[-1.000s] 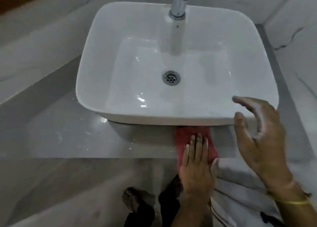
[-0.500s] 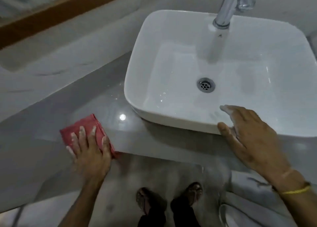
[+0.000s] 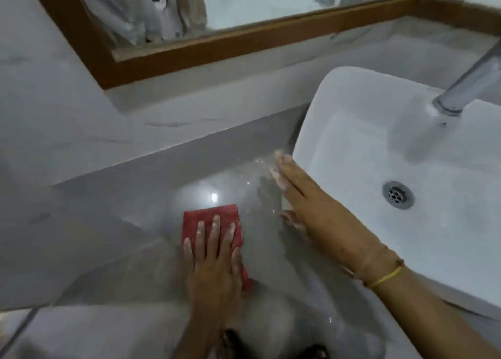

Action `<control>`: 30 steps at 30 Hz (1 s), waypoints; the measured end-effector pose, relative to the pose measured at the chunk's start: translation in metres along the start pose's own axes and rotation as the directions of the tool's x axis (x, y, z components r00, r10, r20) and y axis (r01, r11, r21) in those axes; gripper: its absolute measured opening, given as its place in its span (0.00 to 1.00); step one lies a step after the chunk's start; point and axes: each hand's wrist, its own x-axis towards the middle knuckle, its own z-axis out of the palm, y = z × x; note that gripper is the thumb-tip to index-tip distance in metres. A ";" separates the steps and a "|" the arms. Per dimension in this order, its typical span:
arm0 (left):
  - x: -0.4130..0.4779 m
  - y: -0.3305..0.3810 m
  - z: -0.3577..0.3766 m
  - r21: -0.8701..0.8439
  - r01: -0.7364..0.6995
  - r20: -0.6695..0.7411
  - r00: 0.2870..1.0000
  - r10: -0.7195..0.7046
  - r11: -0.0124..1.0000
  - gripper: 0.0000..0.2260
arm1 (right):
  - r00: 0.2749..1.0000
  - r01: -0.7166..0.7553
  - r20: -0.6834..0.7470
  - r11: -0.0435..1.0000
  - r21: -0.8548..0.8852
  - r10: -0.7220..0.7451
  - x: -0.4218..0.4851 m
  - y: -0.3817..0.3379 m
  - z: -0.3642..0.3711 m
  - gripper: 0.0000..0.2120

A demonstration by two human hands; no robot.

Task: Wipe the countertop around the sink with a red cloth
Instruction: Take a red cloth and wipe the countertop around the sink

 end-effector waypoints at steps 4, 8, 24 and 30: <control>0.023 -0.004 -0.012 0.019 0.019 0.031 0.999 -0.019 1.000 0.22 | 0.993 -0.114 0.013 0.990 0.081 0.113 0.001 -0.003 0.006 0.38; 0.054 -0.008 -0.014 0.038 -0.016 0.064 0.998 0.013 0.999 0.22 | 0.981 -0.191 0.097 0.935 0.299 0.169 0.005 -0.003 0.006 0.37; 0.188 0.062 0.003 0.015 -0.396 0.097 0.914 0.393 0.918 0.23 | 0.981 -0.153 0.037 0.882 -0.446 0.189 0.009 -0.009 -0.005 0.36; 0.095 -0.003 0.000 -0.037 -0.429 0.098 0.897 0.430 0.903 0.23 | 0.987 -0.079 0.071 0.820 -0.567 0.145 0.011 -0.014 -0.009 0.32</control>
